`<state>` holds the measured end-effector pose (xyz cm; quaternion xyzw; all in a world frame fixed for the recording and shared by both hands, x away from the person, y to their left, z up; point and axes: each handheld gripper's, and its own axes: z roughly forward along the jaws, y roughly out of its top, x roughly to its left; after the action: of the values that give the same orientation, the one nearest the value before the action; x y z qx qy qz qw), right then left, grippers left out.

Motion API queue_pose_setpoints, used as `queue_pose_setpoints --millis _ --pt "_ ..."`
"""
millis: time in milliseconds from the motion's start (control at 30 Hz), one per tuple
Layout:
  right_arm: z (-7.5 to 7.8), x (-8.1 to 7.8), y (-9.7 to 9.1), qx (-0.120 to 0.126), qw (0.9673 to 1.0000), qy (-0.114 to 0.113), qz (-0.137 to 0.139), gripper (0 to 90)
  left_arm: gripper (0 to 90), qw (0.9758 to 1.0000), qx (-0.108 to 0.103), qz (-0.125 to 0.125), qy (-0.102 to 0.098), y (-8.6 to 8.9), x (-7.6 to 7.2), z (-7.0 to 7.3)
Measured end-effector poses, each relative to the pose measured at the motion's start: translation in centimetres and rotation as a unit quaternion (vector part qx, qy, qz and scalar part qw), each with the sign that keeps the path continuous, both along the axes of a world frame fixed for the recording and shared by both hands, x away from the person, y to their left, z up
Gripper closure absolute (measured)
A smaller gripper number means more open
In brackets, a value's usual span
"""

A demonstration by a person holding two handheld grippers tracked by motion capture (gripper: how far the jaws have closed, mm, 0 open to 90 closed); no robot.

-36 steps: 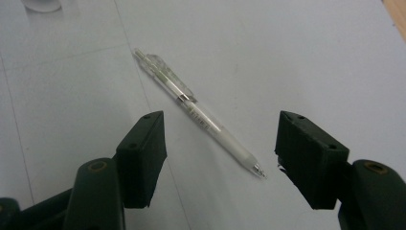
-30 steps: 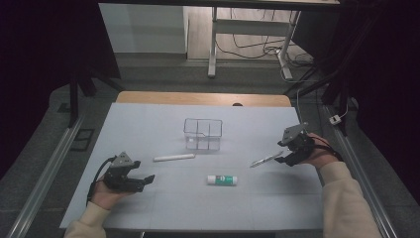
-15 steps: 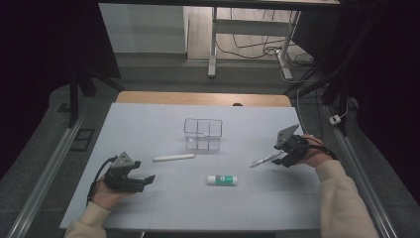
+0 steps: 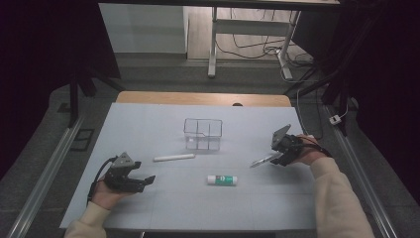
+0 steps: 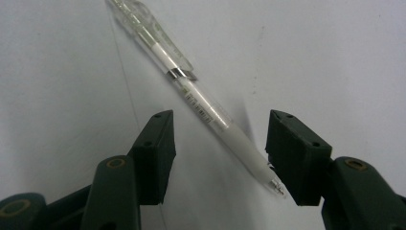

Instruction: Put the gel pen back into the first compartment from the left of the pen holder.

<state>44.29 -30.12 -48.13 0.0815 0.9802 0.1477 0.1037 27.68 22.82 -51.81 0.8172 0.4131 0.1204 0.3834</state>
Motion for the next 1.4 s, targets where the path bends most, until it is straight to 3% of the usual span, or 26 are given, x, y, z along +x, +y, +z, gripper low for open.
queue_pose_setpoints --millis 433,667,800,967,1033,1400 --pt "-0.7 1.0 0.5 -0.015 0.9994 0.028 0.017 52.9 19.4 1.0 -0.003 -0.001 0.001 0.1 0.0 0.0" --pt "-0.6 1.4 0.7 -0.019 0.9971 0.057 0.047 70.3 19.4 1.0 -0.004 0.0 0.0 0.2 0.0 0.0" --pt "-0.6 1.1 0.8 -0.023 0.9959 0.059 0.065 77.9 19.4 1.0 -0.005 0.0 0.001 0.2 0.0 0.0" --pt "-0.6 0.8 0.8 -0.022 0.9964 0.047 0.067 78.7 19.4 1.0 -0.006 0.001 0.001 0.2 0.0 0.0" --pt "-0.5 0.7 0.7 -0.013 0.9967 0.05 0.063 78.8 19.4 1.0 -0.006 0.002 0.001 0.2 0.0 0.0" --pt "1.2 0.1 0.0 0.064 0.9972 0.025 0.028 79.0 19.4 1.0 -0.006 0.001 0.001 0.2 0.0 0.0"
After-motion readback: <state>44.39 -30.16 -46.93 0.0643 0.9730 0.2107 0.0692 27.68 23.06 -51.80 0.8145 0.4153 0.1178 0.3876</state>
